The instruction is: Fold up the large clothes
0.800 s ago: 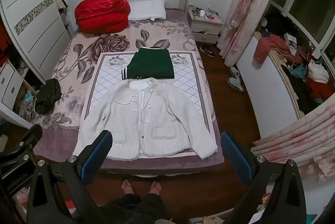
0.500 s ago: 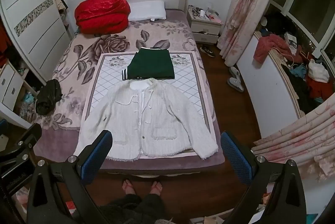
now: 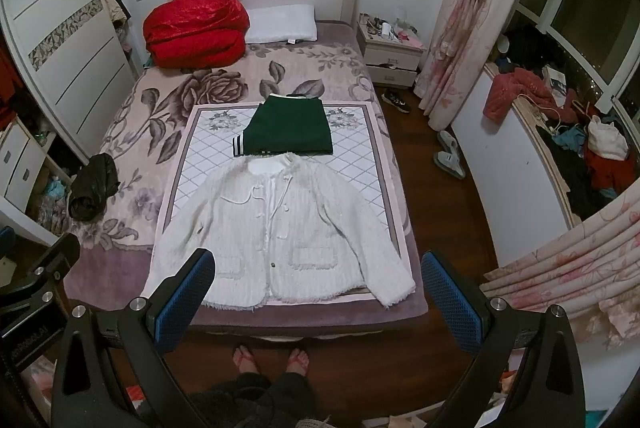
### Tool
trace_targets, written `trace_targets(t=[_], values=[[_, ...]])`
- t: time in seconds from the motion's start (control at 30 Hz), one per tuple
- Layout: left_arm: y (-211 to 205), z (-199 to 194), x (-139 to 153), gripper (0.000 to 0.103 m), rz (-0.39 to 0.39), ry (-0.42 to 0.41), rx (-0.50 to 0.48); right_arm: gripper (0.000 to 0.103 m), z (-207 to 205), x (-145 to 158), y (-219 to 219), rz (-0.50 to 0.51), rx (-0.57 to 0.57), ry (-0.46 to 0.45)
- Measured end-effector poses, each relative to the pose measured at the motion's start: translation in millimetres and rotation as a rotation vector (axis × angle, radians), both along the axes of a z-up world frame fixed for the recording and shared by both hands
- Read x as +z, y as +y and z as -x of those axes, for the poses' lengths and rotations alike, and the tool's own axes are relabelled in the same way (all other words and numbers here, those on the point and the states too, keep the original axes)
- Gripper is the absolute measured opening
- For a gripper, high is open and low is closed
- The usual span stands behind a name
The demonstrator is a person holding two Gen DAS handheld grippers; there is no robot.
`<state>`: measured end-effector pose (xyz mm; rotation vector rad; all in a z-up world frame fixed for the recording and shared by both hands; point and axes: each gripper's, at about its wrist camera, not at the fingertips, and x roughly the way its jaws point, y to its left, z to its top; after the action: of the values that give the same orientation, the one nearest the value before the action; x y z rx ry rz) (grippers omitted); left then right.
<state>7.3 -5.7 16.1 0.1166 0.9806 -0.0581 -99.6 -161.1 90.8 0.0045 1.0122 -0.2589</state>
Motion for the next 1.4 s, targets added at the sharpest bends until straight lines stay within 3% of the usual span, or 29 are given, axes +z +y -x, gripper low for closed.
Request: trace_targets(t=[1.4], values=[[-12.3,-5.4,12.5,0.103,0.007,-0.012,0.002,0.103,2.0,14.4,0.1,-0.001,0.006,-0.022]])
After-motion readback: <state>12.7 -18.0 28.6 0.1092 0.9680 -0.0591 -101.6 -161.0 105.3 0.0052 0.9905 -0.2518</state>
